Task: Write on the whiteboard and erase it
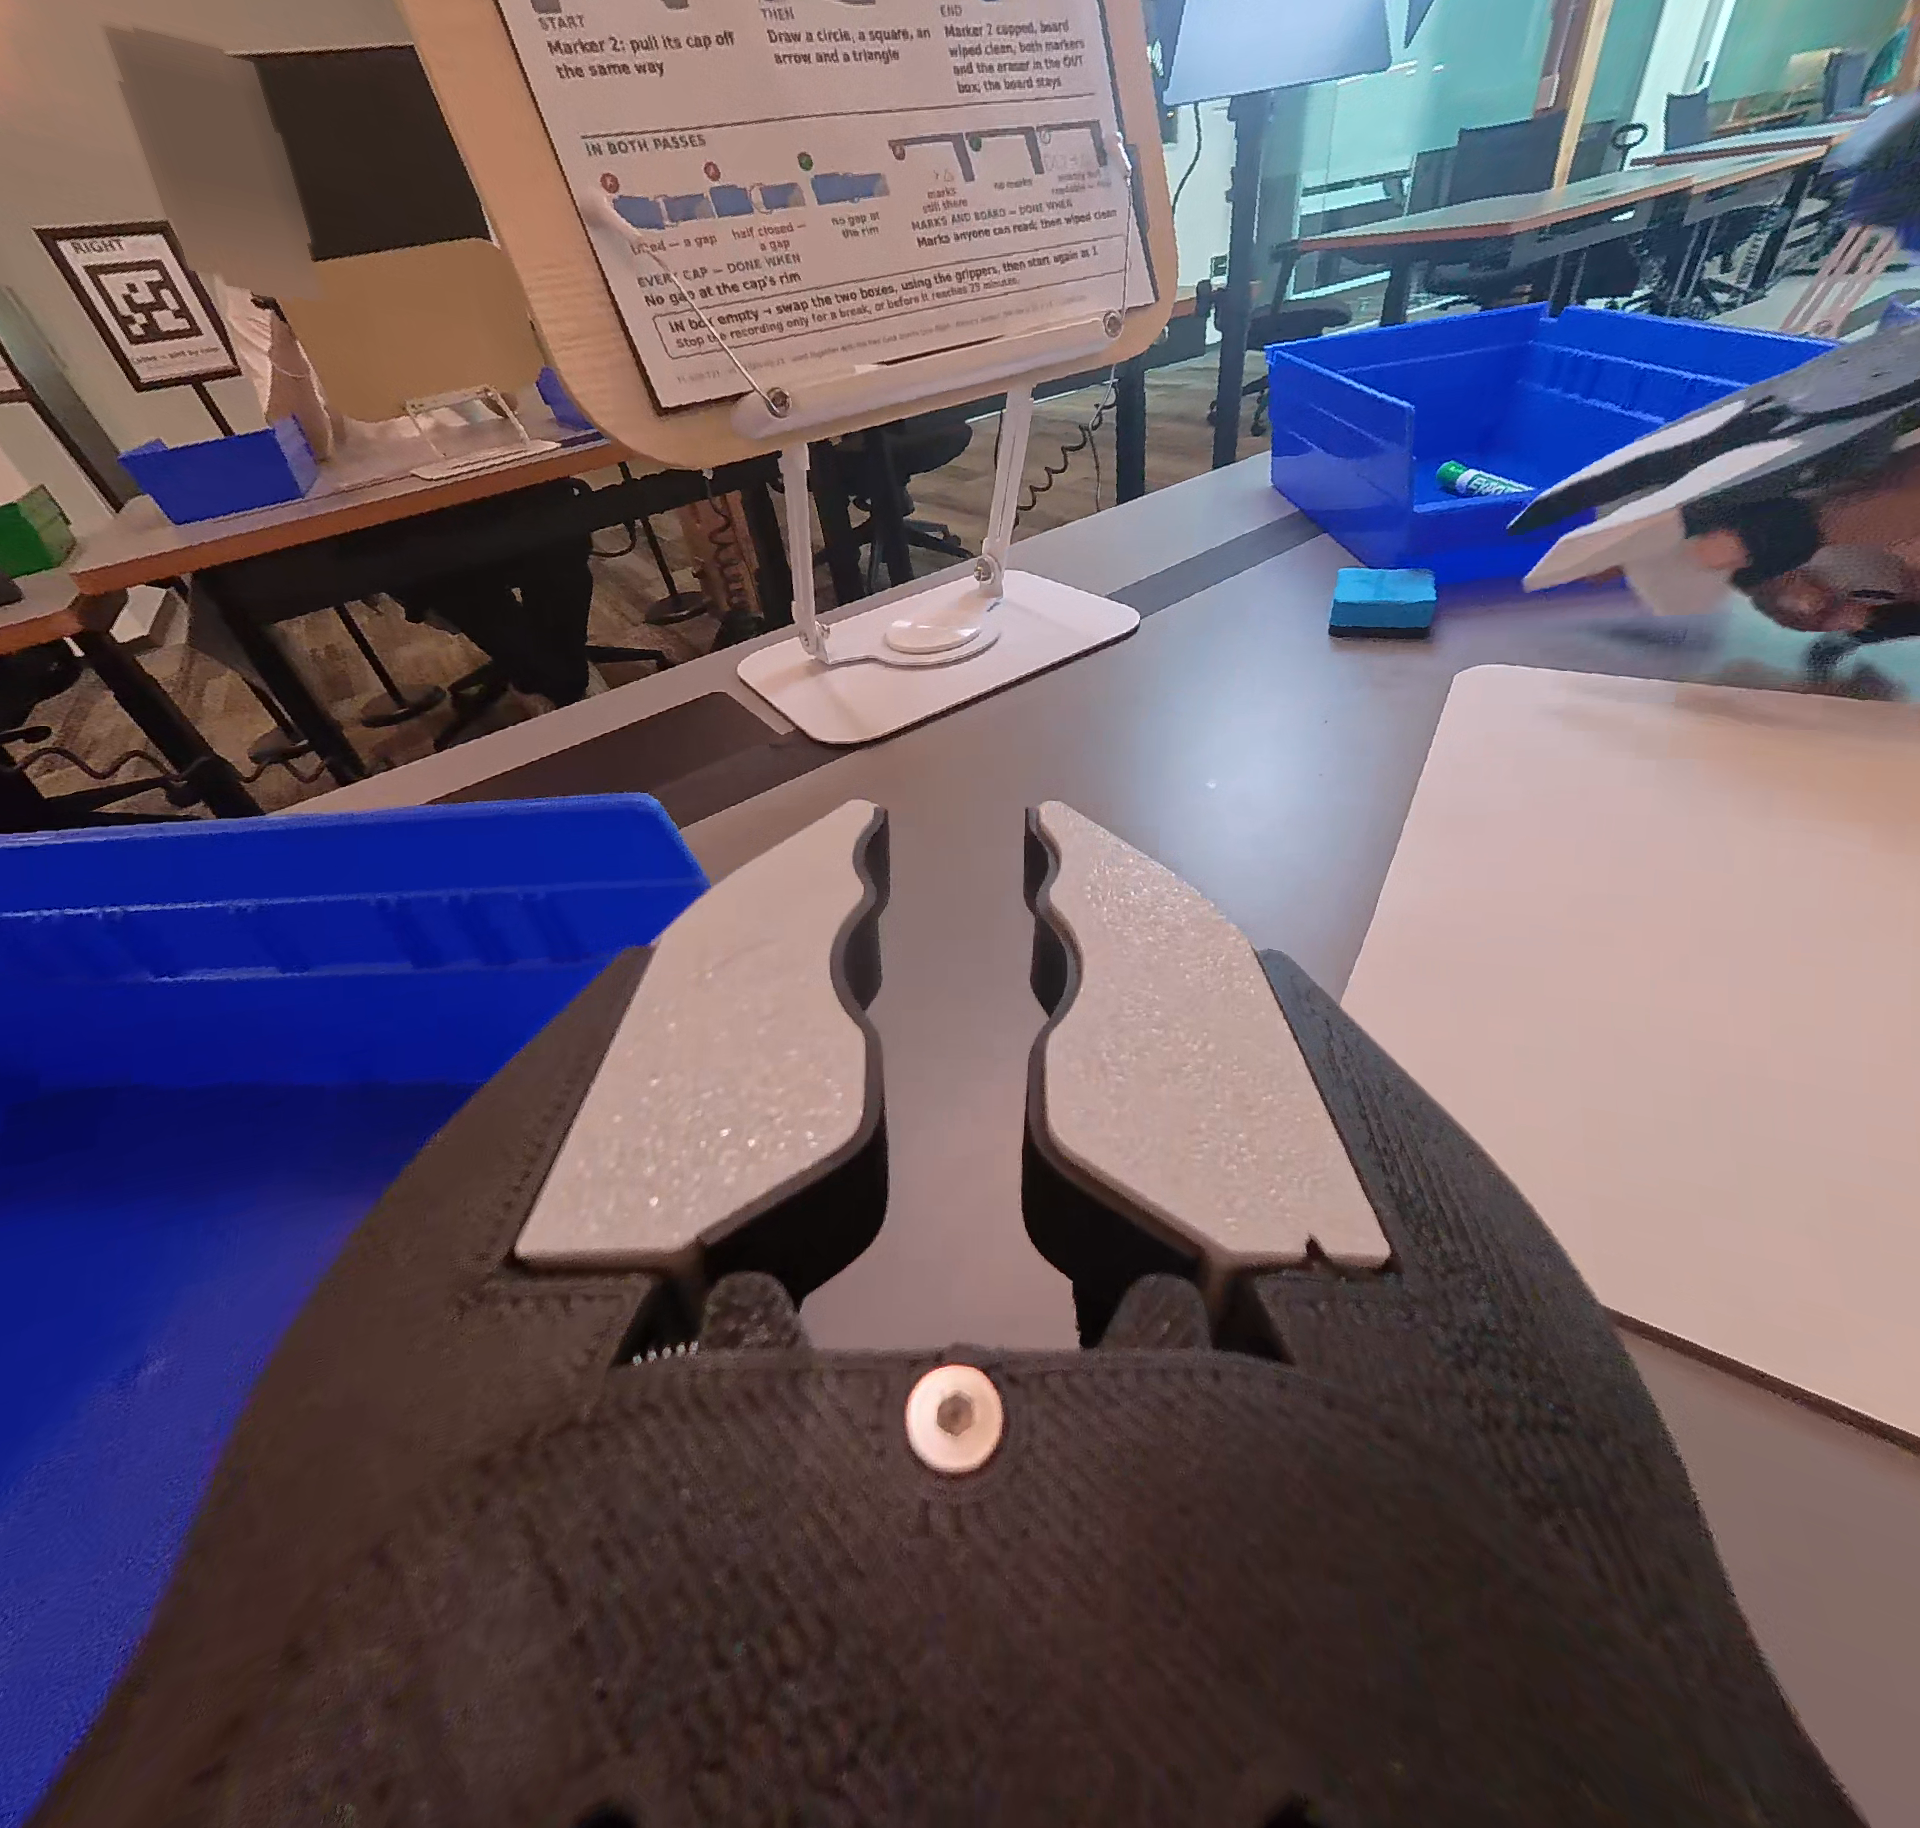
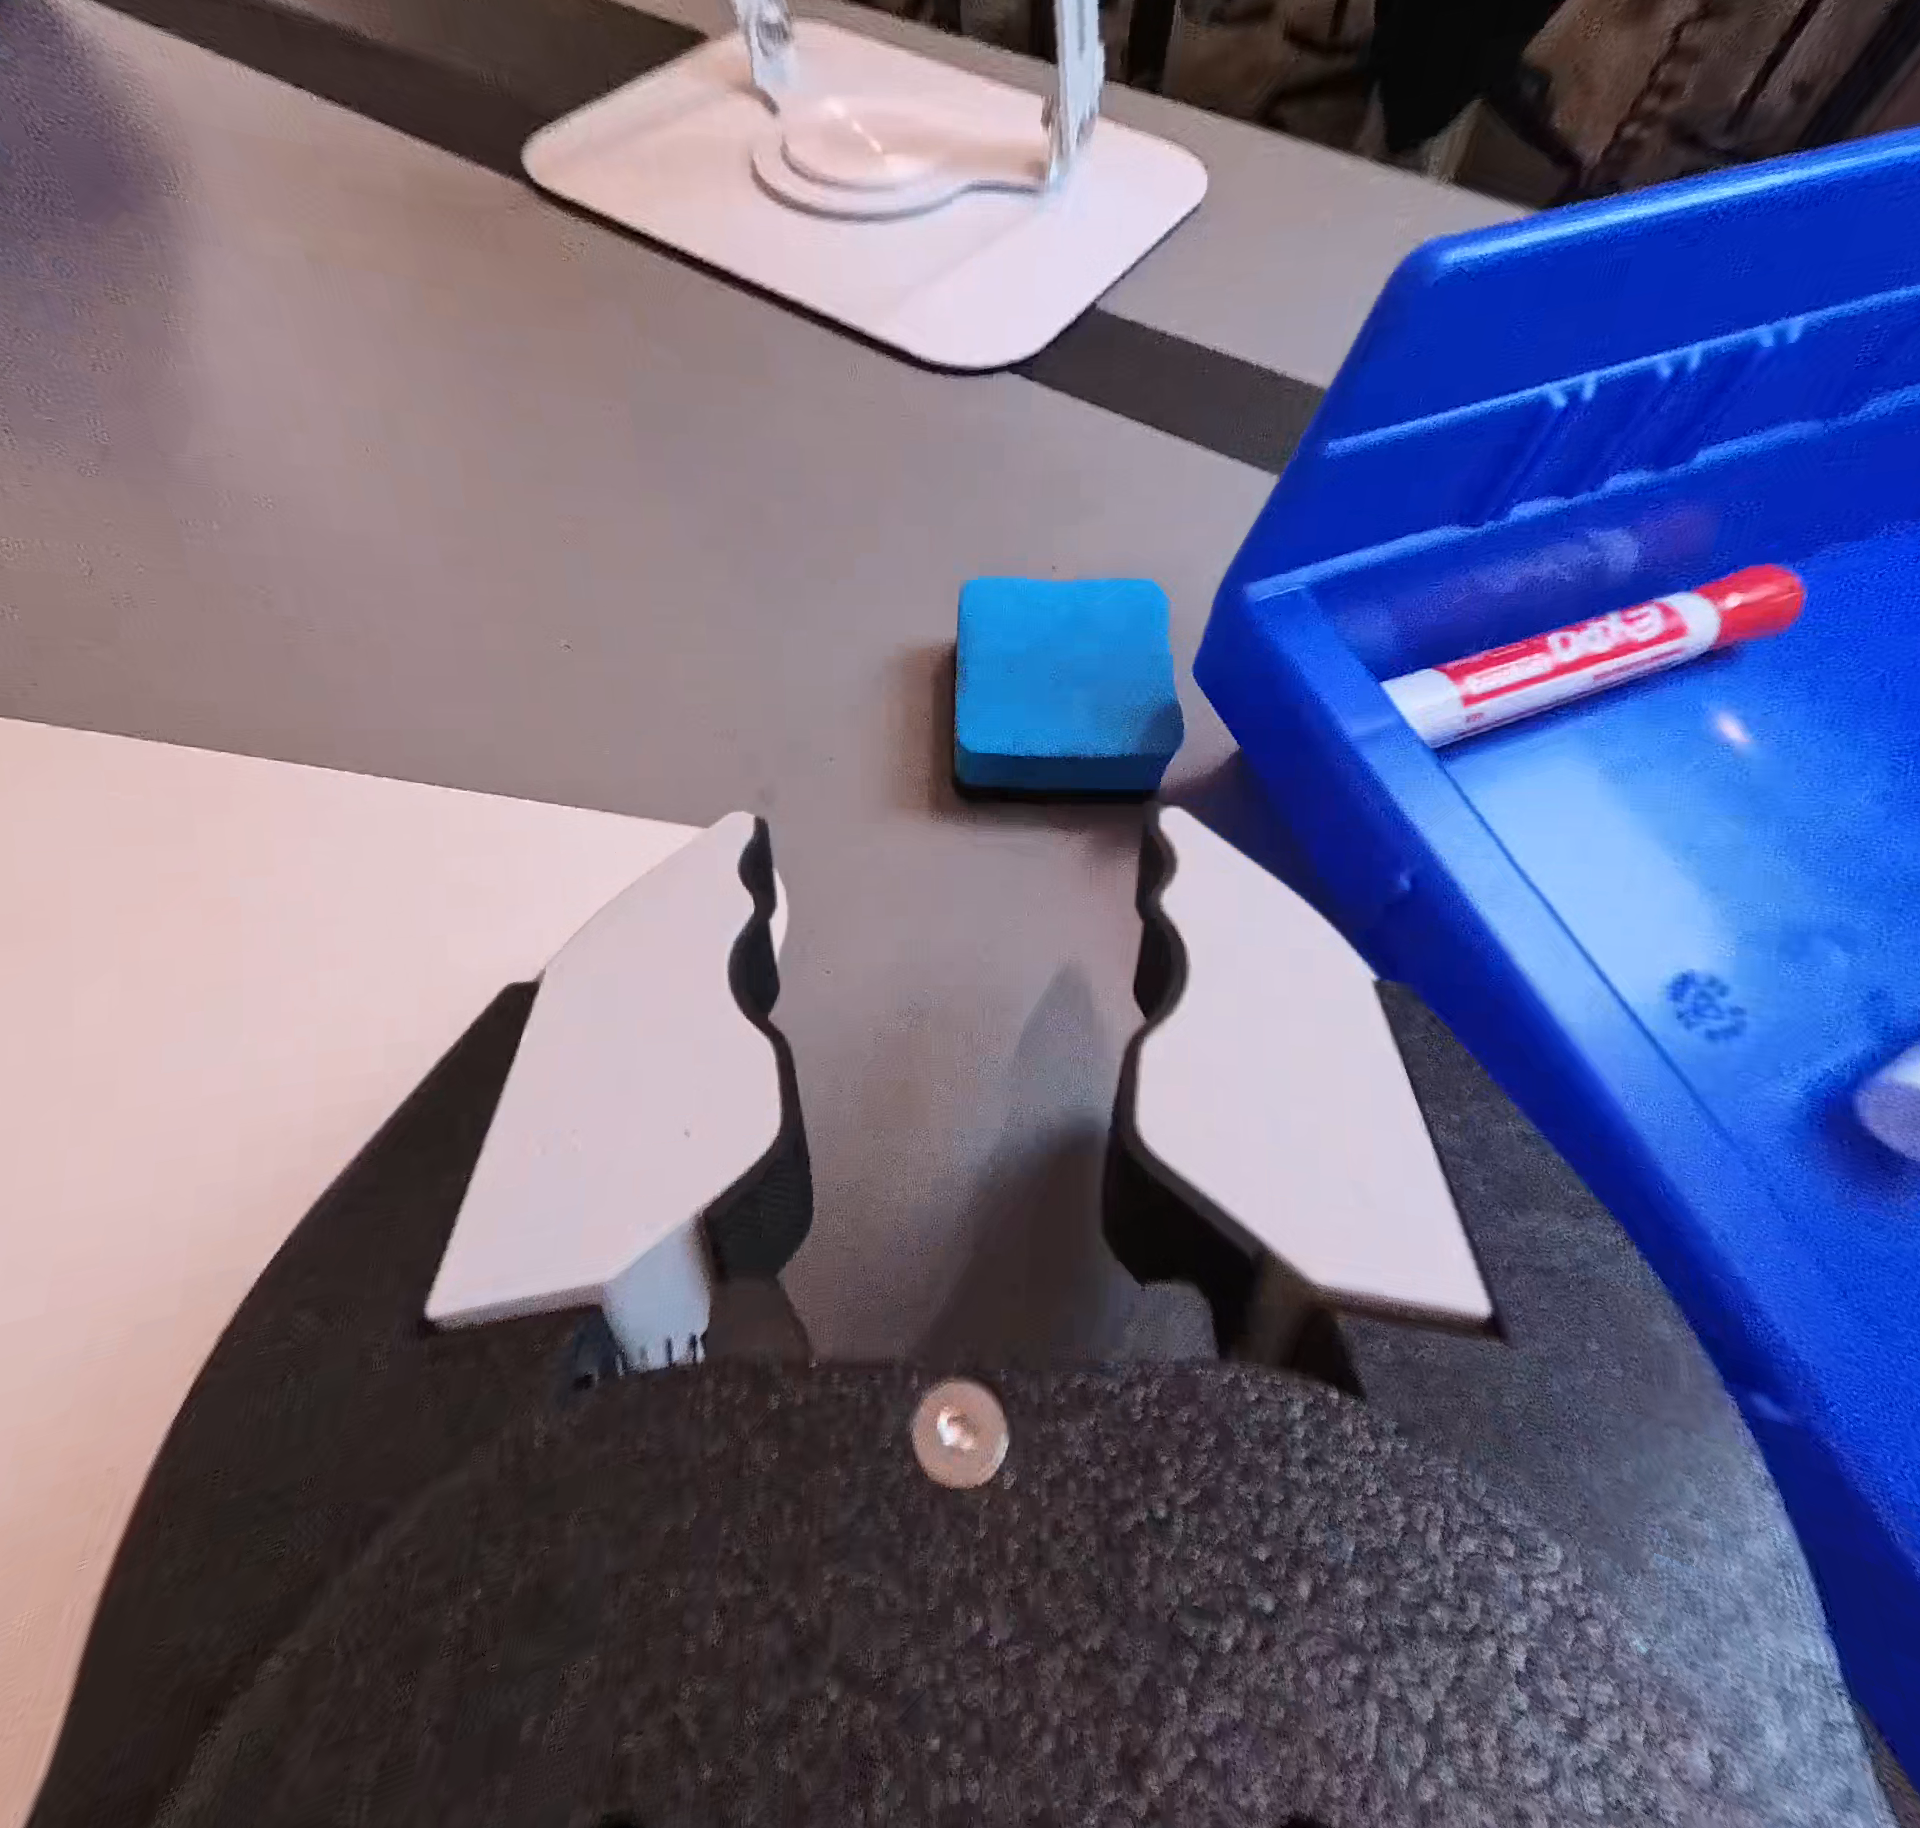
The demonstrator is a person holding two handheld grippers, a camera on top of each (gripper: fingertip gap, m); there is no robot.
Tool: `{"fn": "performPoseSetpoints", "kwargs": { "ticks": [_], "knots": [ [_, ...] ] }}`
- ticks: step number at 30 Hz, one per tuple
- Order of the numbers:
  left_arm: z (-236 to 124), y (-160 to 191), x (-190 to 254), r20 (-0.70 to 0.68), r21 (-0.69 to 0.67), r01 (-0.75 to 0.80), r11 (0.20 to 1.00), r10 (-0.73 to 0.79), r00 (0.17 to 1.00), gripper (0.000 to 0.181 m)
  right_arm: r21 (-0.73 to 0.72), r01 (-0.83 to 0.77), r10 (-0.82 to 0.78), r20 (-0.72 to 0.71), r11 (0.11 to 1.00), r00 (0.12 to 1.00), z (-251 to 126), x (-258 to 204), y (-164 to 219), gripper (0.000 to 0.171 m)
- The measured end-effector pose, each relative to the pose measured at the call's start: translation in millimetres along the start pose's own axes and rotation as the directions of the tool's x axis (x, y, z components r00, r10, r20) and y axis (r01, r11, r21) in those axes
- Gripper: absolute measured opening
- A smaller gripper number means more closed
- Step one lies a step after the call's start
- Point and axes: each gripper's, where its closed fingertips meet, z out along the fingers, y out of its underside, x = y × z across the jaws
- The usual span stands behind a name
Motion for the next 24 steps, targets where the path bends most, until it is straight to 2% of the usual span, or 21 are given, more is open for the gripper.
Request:
{"fn": "performPoseSetpoints", "kwargs": {
  "ticks": [3,6,9,12,16,18,20,22,24],
  "knots": [
    [0,-1,5,-0.022,0.003,0.007,1.0,-0.006,1.0,0.025,-0.137,-0.021,0.02,-0.013,0.99,1.0,21,5,14,0.075],
    [-1,-3,8,-0.04,0.01,0.013,1.0,-0.013,0.999,0.025,-0.181,-0.021,0.006,-0.08,0.983,0.997,36,17,12,0.072],
    [0,-1,12,-0.064,0.003,0.026,1.0,-0.026,0.998,0.025,-0.198,0.007,-0.033,-0.13,0.98,0.991,49,26,8,0.051],
    [1,0,16,-0.081,-0.005,0.027,1.0,-0.027,0.996,0.024,-0.202,0.057,-0.082,-0.116,0.978,0.99,52,23,5,0.05],
    [2,1,20,-0.092,-0.01,0.018,1.0,-0.019,0.996,0.024,-0.072,0.078,-0.08,-0.019,0.994,0.997,22,0,-21,0.05],
    [1,0,21,-0.094,-0.008,0.019,1.0,-0.019,0.995,0.023,0.021,0.107,-0.104,-0.101,0.994,0.989,-7,9,-47,0.05],
    [1,0,22,-0.098,-0.007,0.022,1.0,-0.023,0.995,0.023,0.086,0.084,-0.06,-0.248,0.993,0.967,-37,42,-68,0.05],
    [2,1,23,-0.105,-0.011,0.023,1.0,-0.024,0.994,0.023,0.083,0.006,0.023,-0.347,0.997,0.937,-51,81,-68,0.051],
    [2,0,25,-0.108,-0.01,0.019,1.0,-0.02,0.994,0.023,0.044,-0.046,0.06,-0.41,0.998,0.91,-51,110,-53,0.064]
  ]
}}
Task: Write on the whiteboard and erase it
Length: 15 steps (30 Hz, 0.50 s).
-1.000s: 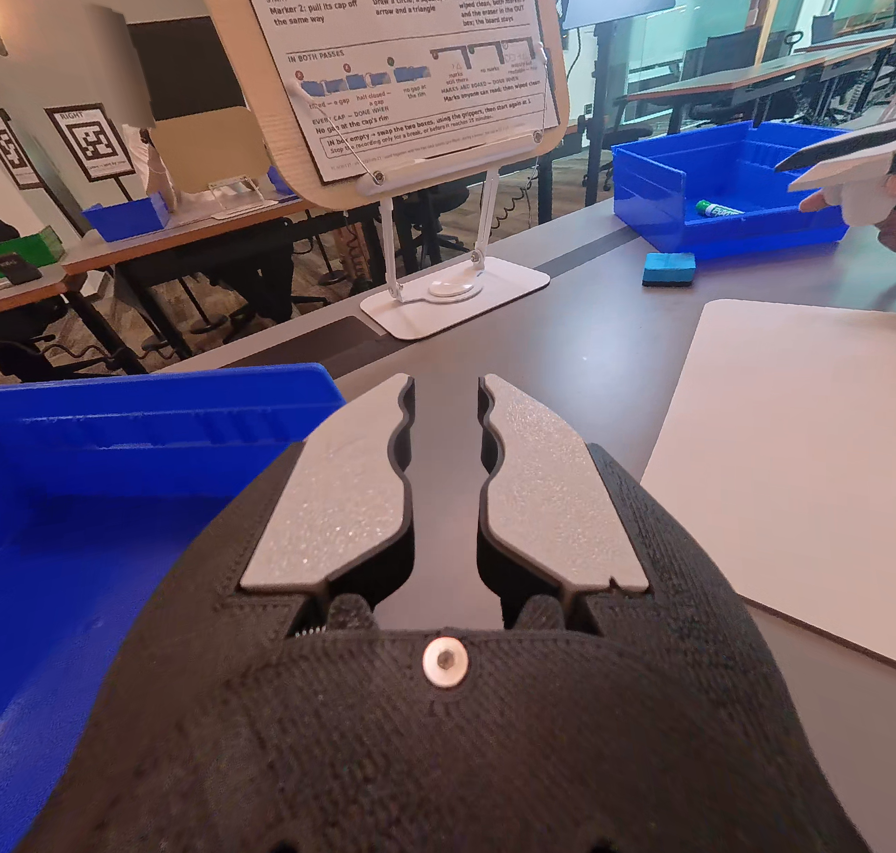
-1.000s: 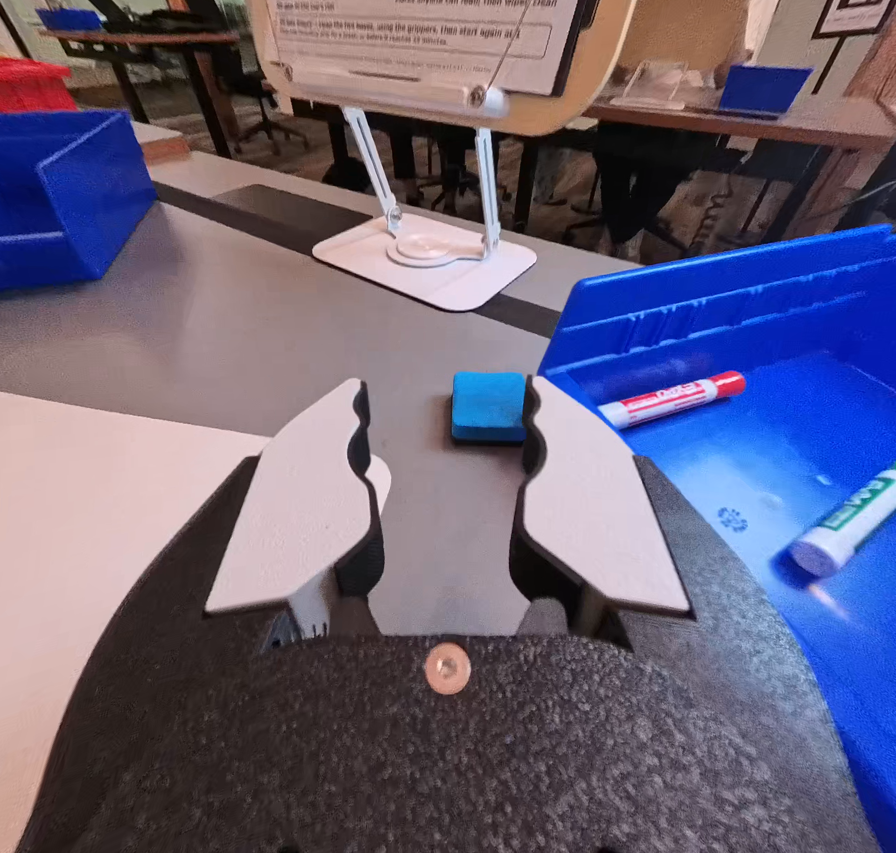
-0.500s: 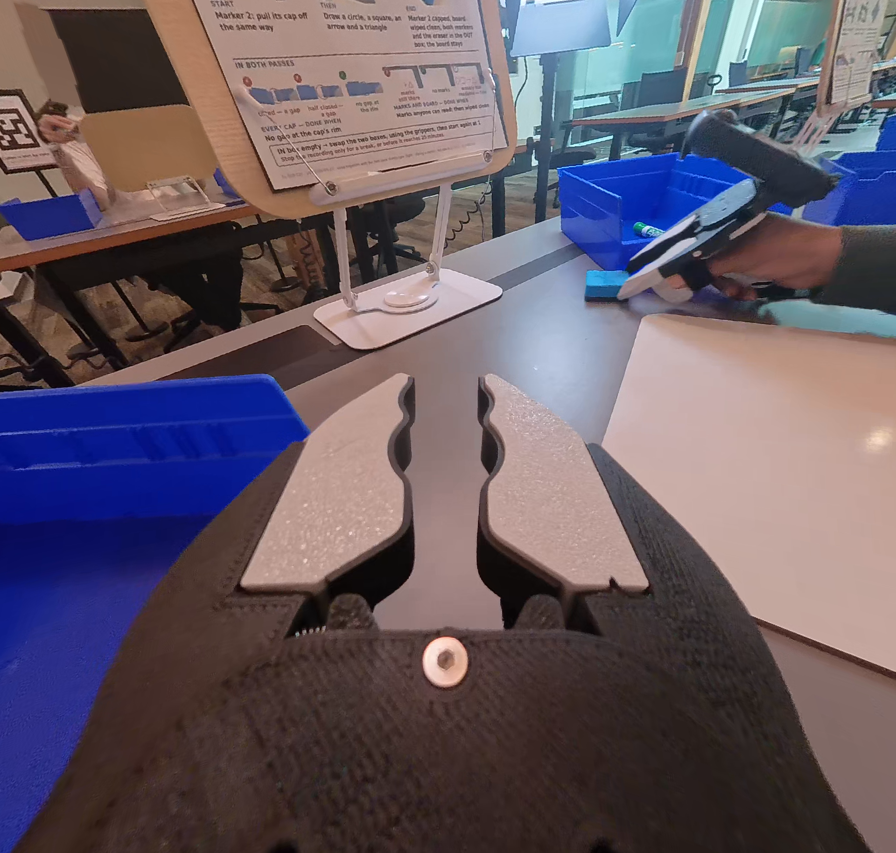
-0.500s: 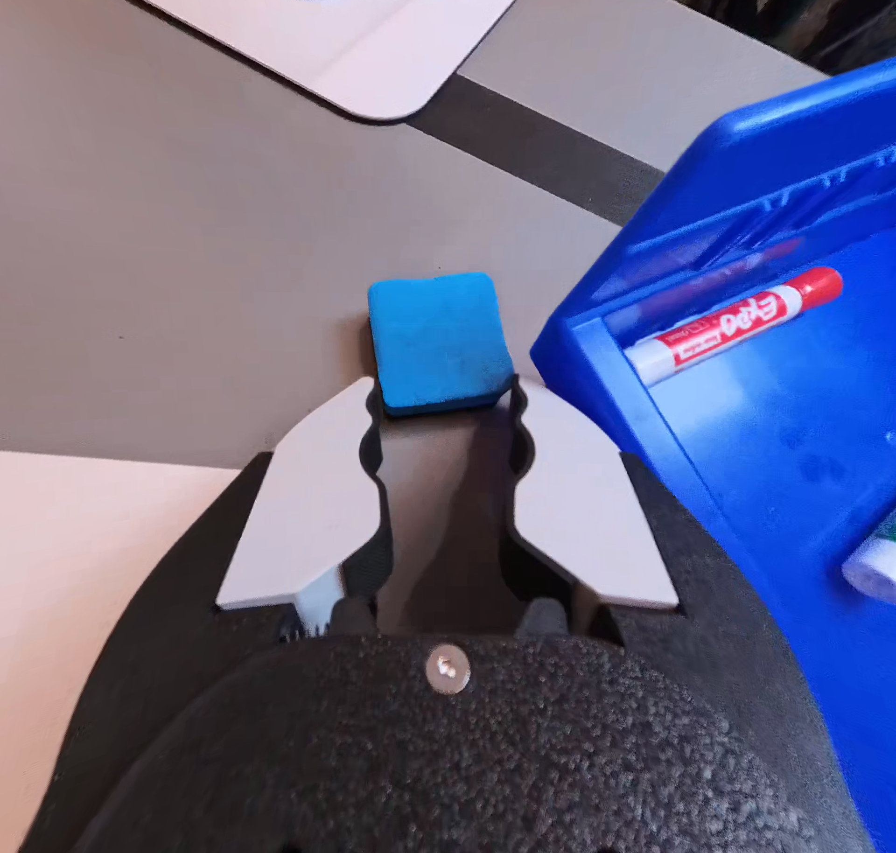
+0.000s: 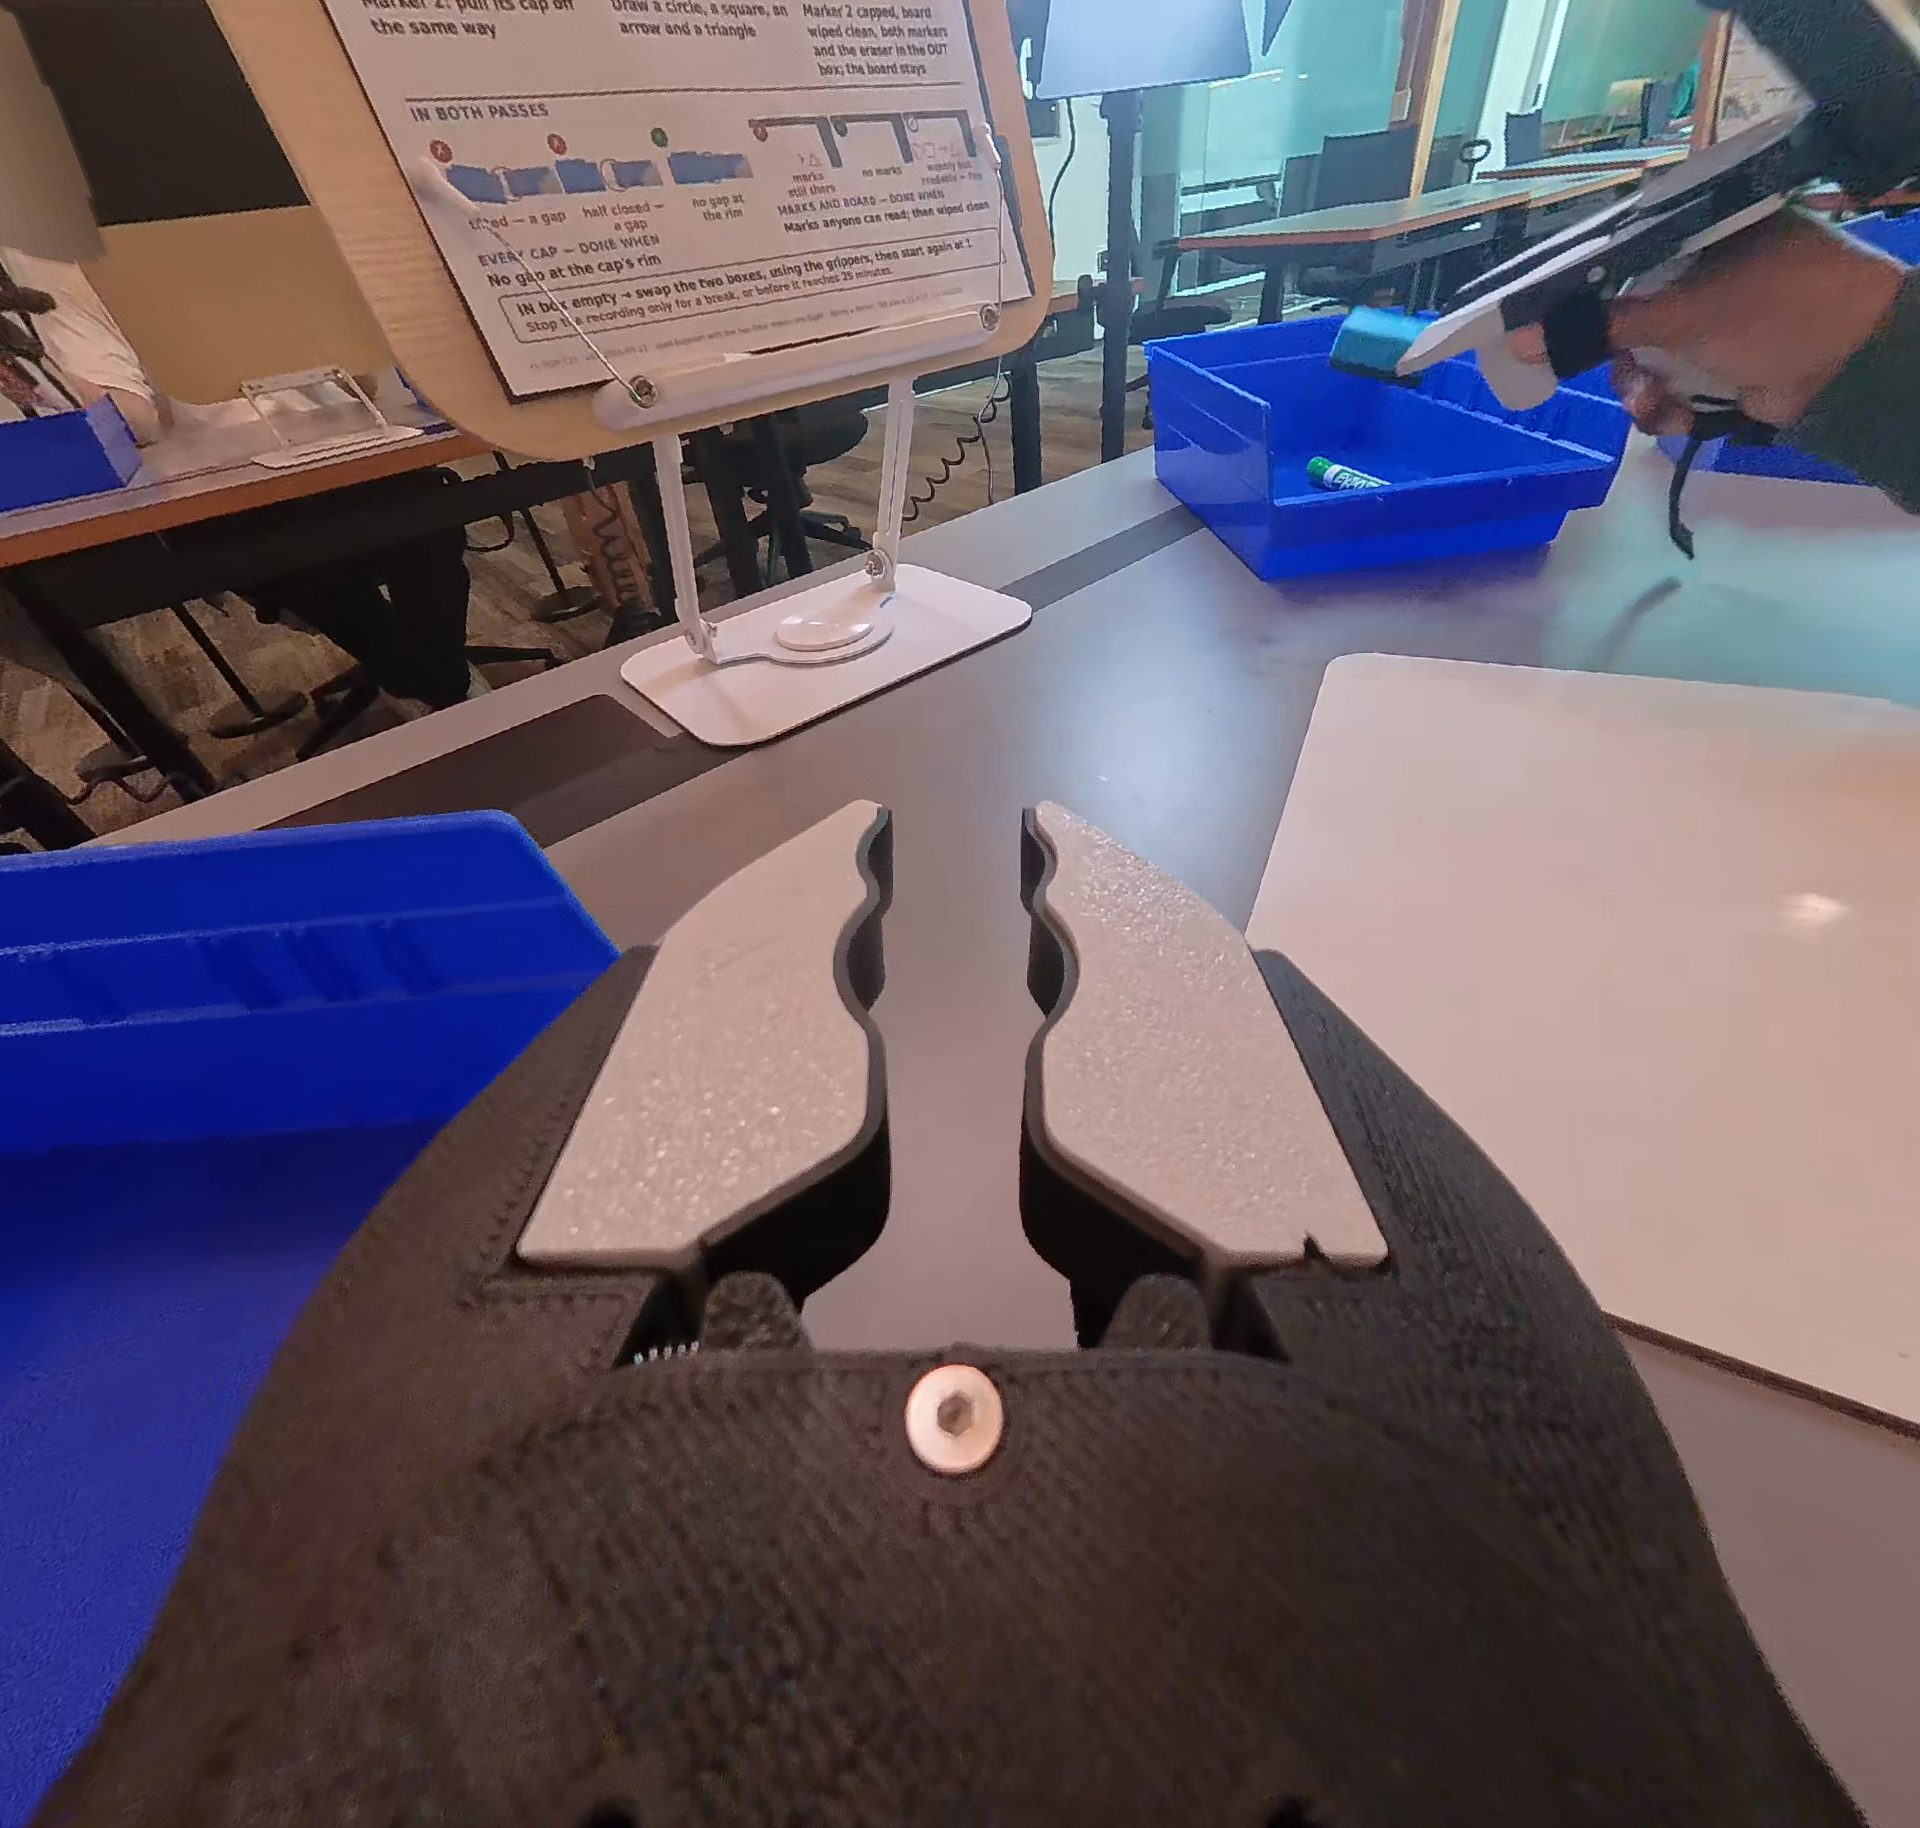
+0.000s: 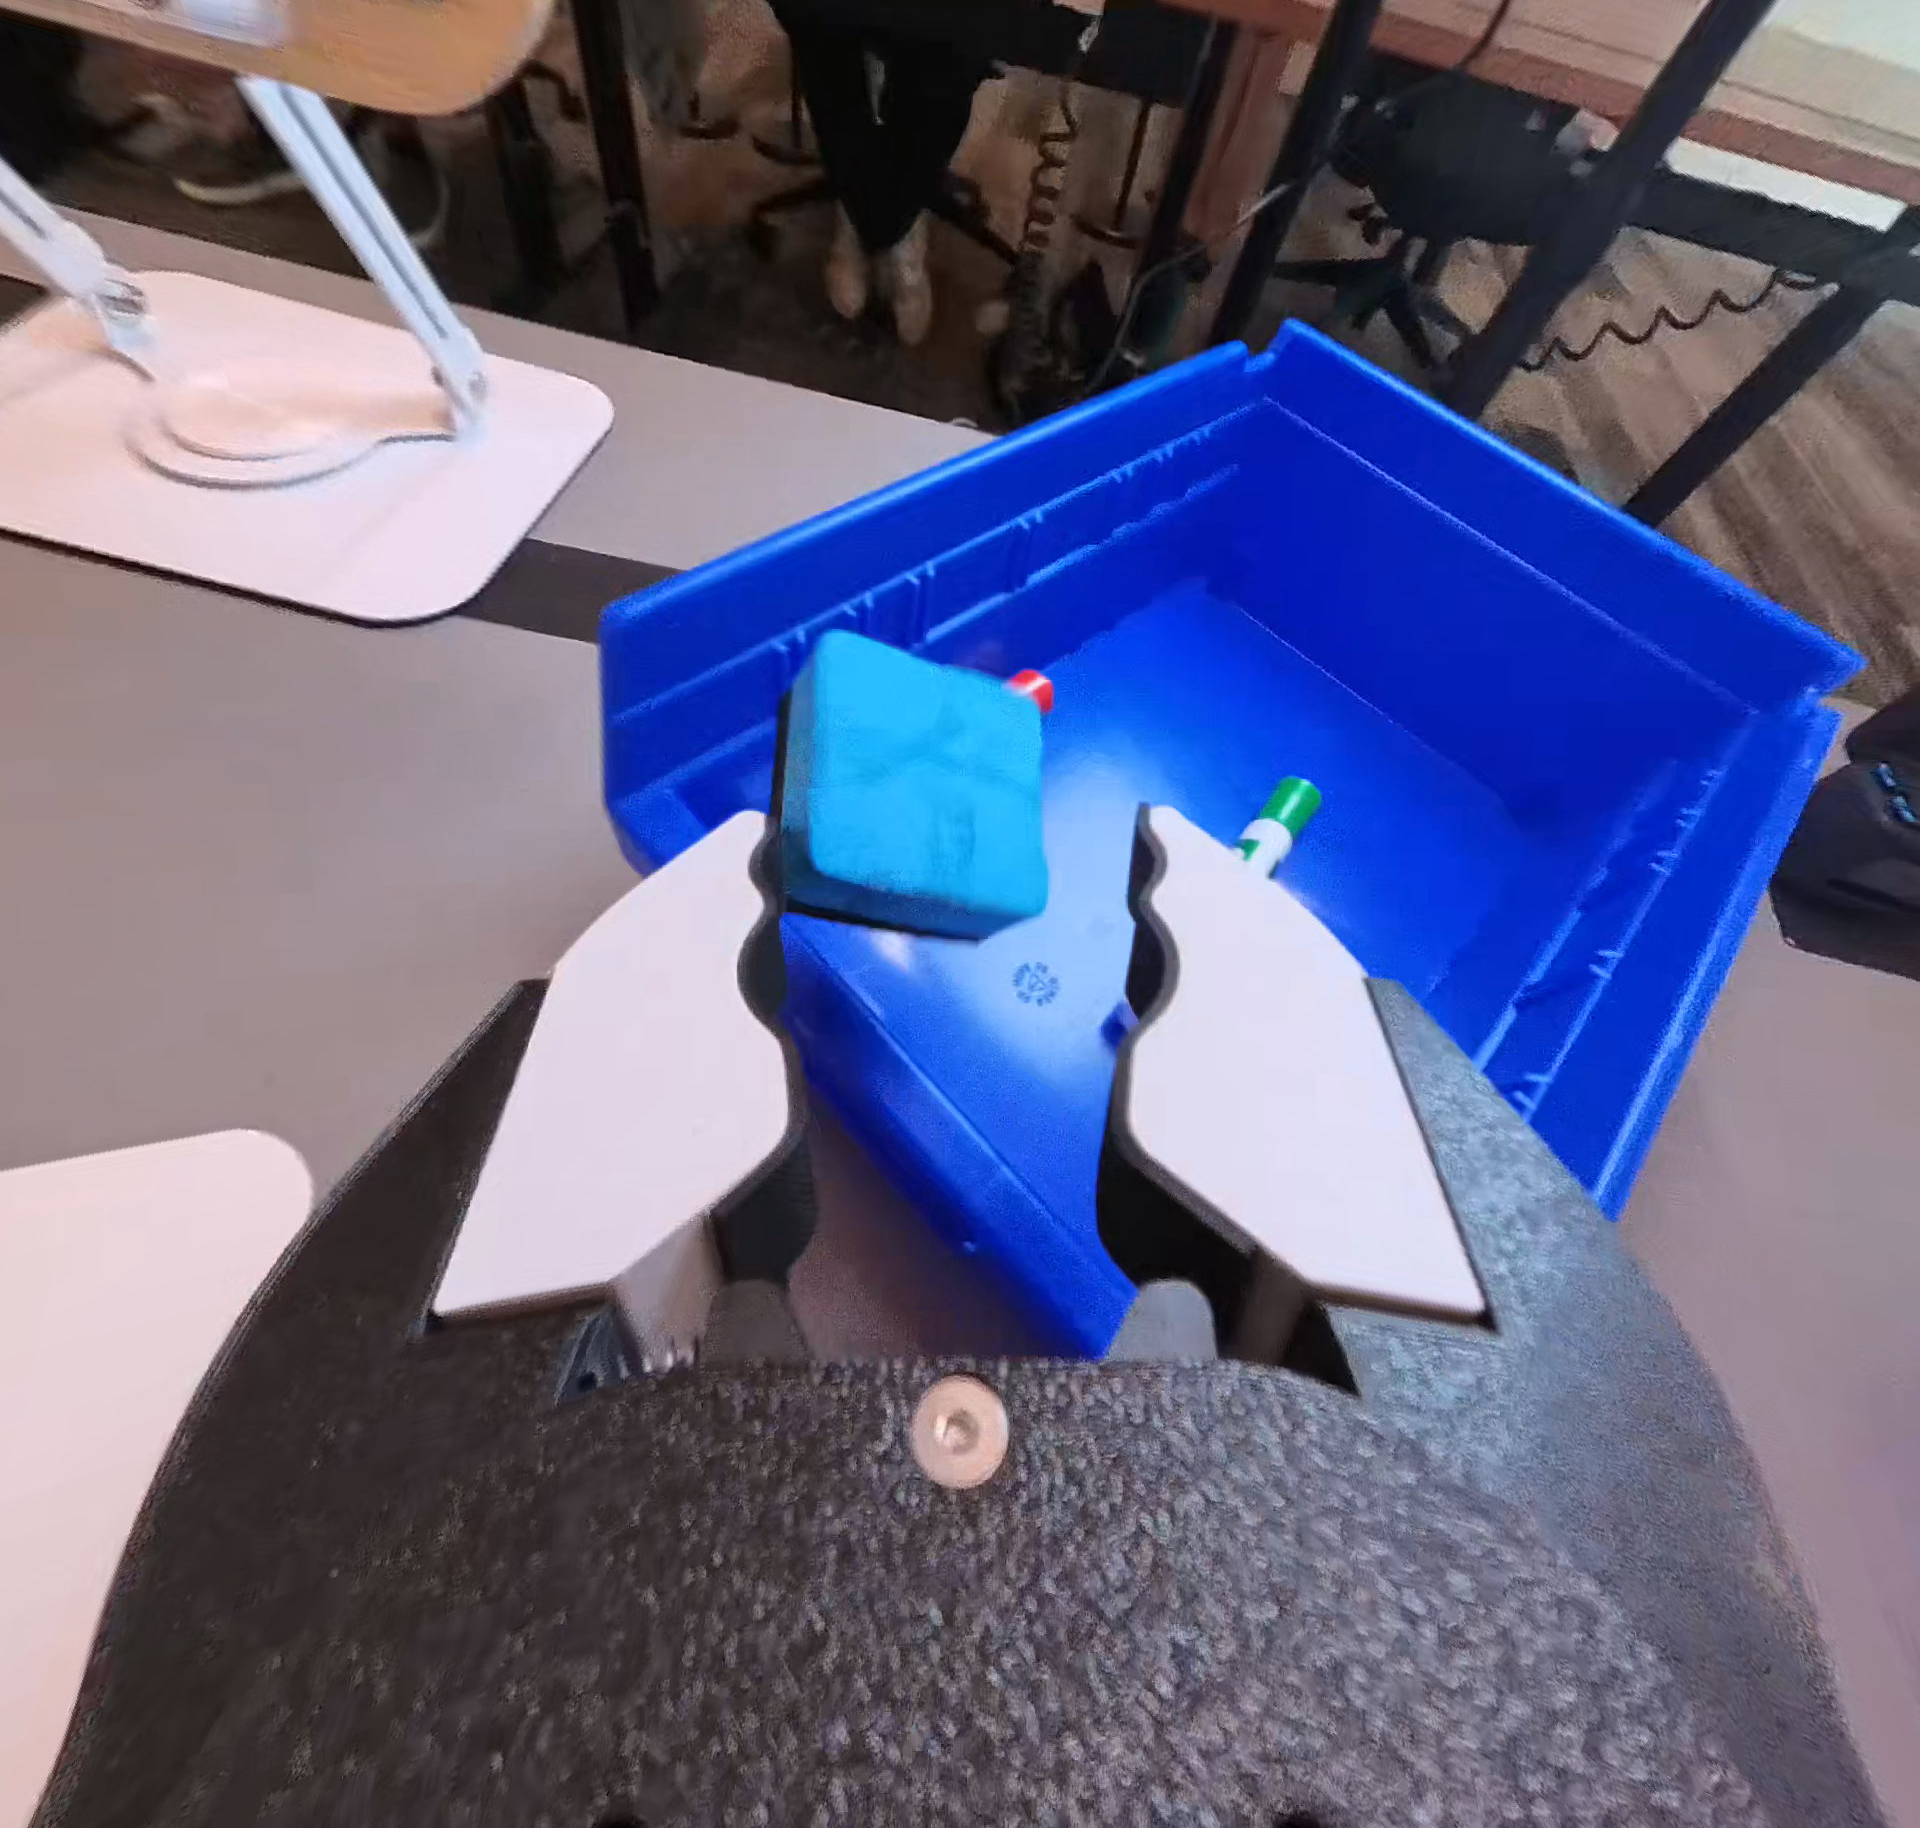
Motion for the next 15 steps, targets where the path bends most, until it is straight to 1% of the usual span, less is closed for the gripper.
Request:
{"fn": "performPoseSetpoints", "kwargs": {
  "ticks": [2,6,9,11,12,15],
  "knots": [
    [0,-1,1,-0.001,0.0,-0.003,1.0,0.003,1.0,0.023,0.005,-0.006,0.006,-0.029,1.0,1.0,5,8,11,0.073],
    [-1,-1,2,0.0,0.002,-0.003,1.0,0.003,1.0,0.023,0.016,0.099,-0.099,-0.041,0.995,0.994,2,1,14,0.072],
    [1,1,3,-0.006,-0.009,-0.002,1.0,0.002,1.0,0.023,0.005,0.118,-0.118,0.027,0.993,0.993,-1,-9,13,0.07],
    [0,1,4,-0.008,-0.01,-0.006,1.0,0.006,1.0,0.023,-0.038,0.18,-0.175,0.102,0.983,0.979,-5,-18,19,0.068],
    [0,1,5,-0.01,-0.009,-0.008,1.0,0.008,1.0,0.023,-0.064,0.221,-0.211,0.13,0.973,0.969,-7,-21,24,0.069],
    [1,2,5,-0.012,-0.011,-0.006,1.0,0.006,1.0,0.023,-0.11,0.296,-0.275,0.174,0.949,0.946,-14,-21,34,0.068]
  ]
}}
